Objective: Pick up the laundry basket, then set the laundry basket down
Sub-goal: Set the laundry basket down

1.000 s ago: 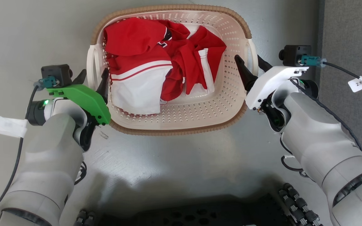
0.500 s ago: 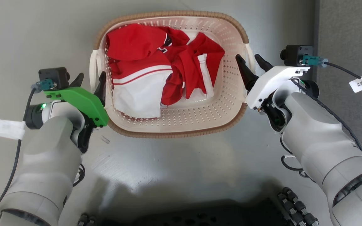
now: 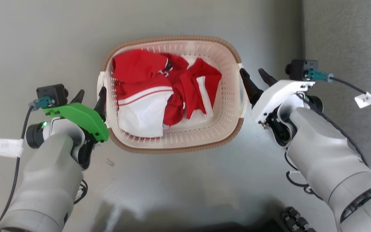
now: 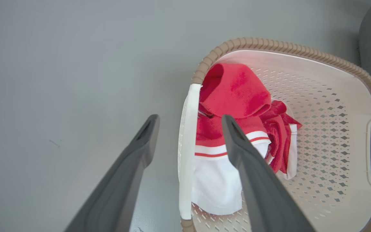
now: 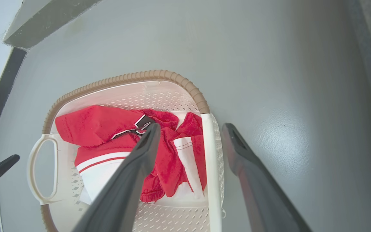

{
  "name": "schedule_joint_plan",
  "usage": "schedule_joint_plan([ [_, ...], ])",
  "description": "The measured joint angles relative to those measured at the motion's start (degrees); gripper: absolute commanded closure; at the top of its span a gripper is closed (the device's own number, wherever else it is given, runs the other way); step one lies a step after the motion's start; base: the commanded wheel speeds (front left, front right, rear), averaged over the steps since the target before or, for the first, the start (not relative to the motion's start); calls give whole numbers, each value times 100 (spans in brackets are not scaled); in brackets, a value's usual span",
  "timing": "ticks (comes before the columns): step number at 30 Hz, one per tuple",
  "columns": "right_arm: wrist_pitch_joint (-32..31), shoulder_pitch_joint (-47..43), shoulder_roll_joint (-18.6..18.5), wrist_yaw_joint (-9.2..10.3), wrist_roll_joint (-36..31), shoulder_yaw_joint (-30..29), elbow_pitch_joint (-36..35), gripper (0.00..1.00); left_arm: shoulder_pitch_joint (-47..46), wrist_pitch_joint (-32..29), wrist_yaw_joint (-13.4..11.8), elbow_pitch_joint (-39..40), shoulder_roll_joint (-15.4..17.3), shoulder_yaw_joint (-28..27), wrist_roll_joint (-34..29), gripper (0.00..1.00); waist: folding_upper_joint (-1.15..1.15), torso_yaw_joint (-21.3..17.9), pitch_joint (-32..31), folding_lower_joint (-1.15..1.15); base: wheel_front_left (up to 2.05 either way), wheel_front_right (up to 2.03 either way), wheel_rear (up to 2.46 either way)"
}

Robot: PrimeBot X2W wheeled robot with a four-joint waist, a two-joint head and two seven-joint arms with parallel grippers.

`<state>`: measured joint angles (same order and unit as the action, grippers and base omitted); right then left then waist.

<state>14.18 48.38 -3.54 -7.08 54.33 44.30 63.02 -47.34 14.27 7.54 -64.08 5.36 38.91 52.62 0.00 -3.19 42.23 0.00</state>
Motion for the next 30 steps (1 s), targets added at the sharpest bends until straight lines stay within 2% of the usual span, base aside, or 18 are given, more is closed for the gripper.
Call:
schedule_joint_plan([
  [16, 0, -497, -94, 0, -385, -365, -412, 0, 758, 14, 0, 702, 156, -225, -148, 0, 0, -90, -1246, -1, 0, 0, 0],
  [24, 0, -983, -241, 0, -580, -602, -646, 0, 1032, 15, 0, 1180, 170, -530, -398, 0, 0, -89, -1820, 0, 0, 0, 0],
  [30, 0, -1293, -318, 0, -698, -895, -1023, 0, 1452, 14, 0, 1527, 305, -778, -622, 0, 0, -60, -2314, 0, 0, 0, 0],
])
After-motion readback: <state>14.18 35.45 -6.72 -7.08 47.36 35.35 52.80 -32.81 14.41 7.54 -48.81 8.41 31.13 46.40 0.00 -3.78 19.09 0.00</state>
